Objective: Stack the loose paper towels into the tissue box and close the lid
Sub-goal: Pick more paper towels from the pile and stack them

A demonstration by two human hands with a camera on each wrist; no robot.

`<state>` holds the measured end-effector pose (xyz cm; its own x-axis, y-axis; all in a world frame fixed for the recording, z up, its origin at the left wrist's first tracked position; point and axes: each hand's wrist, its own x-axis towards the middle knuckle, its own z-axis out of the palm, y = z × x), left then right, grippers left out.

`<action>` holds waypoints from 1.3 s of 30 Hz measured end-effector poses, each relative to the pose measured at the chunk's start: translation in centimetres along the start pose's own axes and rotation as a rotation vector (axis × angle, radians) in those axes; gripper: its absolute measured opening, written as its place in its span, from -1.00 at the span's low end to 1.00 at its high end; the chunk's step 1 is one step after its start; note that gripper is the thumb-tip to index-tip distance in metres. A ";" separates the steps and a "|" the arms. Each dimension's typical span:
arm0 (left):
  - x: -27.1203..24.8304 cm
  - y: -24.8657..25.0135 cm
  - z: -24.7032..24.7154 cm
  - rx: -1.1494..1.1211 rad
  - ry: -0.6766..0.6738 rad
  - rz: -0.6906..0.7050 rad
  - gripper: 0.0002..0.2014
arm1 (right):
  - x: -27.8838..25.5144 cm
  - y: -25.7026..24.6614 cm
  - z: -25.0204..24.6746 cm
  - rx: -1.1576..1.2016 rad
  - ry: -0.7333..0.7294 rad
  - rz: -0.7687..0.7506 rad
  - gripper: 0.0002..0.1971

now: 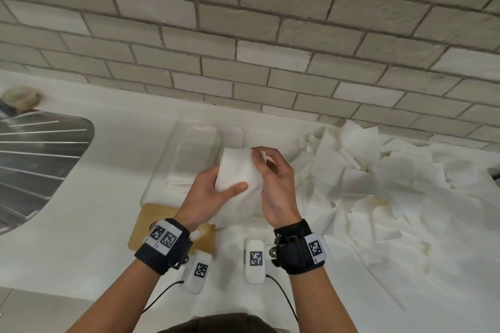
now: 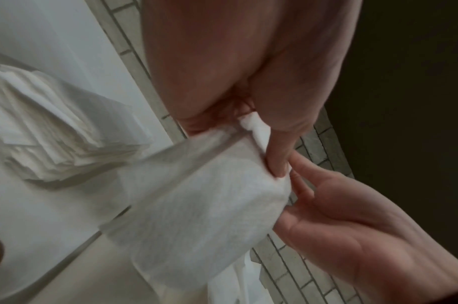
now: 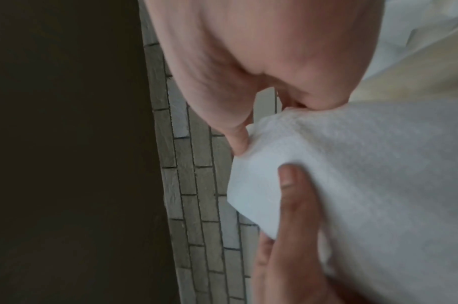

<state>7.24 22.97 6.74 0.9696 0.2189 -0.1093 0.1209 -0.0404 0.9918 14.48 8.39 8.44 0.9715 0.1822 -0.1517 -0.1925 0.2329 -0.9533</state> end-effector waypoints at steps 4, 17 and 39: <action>0.6 0.9 1.0 0.015 0.030 0.016 -0.74 | -0.1 -0.7 -0.1 0.004 0.003 -0.016 -0.73; 7.0 3.5 1.8 -0.390 0.123 -0.026 -0.70 | -2.1 2.7 -5.1 -0.565 -0.063 -0.189 -0.77; 10.1 3.1 3.3 -0.210 0.014 -0.064 -0.66 | -0.8 4.1 -5.9 -0.612 -0.055 -0.236 -0.58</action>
<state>18.14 21.89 8.53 0.9583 0.2277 -0.1728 0.1337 0.1774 0.9750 13.74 3.54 3.06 0.9665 0.2447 0.0781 0.1542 -0.3096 -0.9383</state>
